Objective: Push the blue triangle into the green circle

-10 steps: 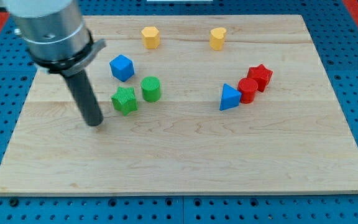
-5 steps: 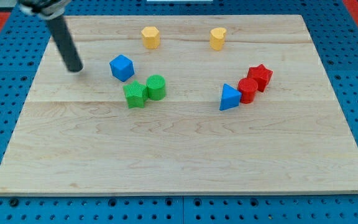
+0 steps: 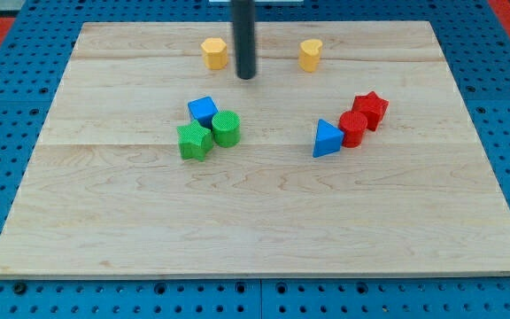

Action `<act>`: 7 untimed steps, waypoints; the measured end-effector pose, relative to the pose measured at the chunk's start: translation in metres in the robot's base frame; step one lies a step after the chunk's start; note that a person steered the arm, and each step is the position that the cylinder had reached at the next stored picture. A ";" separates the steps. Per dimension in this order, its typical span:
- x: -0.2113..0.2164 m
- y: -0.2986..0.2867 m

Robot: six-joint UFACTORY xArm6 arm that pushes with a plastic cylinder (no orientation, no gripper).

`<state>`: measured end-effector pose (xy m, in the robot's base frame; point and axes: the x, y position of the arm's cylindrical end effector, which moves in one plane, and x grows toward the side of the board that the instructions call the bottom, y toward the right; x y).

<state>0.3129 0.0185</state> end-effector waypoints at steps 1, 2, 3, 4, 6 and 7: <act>0.029 0.077; 0.066 0.088; 0.099 0.099; 0.122 0.126; 0.127 0.017; 0.127 0.048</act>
<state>0.4399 0.0666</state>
